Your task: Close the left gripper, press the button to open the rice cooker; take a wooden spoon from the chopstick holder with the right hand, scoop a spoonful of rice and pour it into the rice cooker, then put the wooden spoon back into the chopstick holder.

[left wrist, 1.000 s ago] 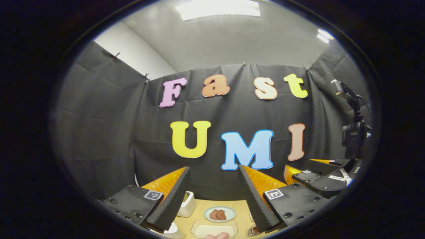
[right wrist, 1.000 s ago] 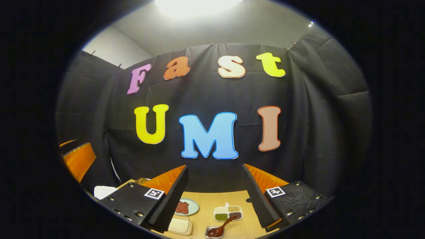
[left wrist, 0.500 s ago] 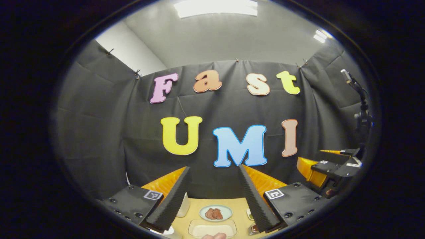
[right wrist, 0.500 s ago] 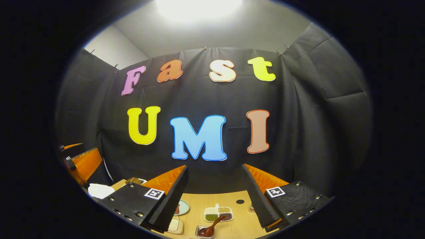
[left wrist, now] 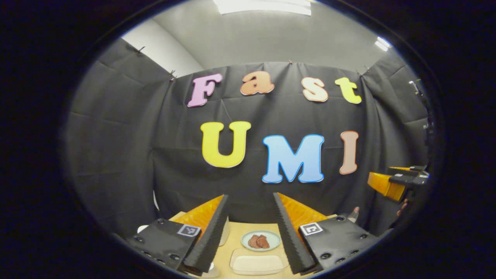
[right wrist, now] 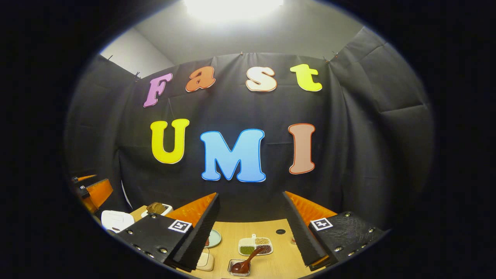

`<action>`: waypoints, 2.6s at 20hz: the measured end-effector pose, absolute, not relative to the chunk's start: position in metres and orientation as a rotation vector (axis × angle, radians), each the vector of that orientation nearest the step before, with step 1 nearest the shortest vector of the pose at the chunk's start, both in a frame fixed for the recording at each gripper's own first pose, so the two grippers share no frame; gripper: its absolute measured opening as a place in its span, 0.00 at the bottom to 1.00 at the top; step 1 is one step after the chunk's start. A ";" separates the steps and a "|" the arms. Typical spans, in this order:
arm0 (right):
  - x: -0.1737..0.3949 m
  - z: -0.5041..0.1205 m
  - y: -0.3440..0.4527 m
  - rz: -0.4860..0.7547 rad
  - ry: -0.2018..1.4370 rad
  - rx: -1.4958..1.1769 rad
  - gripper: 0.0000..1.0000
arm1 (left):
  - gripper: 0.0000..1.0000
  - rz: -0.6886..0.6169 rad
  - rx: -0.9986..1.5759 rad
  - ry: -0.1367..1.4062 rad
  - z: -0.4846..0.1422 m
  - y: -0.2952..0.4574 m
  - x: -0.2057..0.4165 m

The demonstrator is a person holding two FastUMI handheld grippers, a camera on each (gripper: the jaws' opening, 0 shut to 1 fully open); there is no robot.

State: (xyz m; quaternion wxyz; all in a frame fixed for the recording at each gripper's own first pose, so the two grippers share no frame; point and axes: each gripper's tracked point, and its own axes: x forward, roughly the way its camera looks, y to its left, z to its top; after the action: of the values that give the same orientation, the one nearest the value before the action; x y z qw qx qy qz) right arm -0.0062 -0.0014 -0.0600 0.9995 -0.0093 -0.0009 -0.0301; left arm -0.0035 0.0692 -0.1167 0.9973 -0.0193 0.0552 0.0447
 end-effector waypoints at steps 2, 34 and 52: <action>-0.007 -0.069 -0.009 -0.071 0.016 -0.028 0.96 | 0.58 0.153 -0.063 0.178 -0.151 0.100 -0.011; 0.023 -0.115 -0.056 -0.138 0.122 0.006 0.96 | 0.27 0.473 -0.101 0.452 -0.291 0.270 -0.023; 0.071 -0.260 -0.059 0.022 0.324 0.142 0.96 | 0.90 0.260 -0.002 0.110 -0.121 0.179 -0.017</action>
State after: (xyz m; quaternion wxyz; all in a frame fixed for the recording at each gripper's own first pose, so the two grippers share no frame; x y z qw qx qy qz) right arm 0.0705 -0.0592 -0.2599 0.9843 0.0707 0.1611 0.0108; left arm -0.0166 0.1794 -0.1210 0.9901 -0.0012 0.0546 0.1293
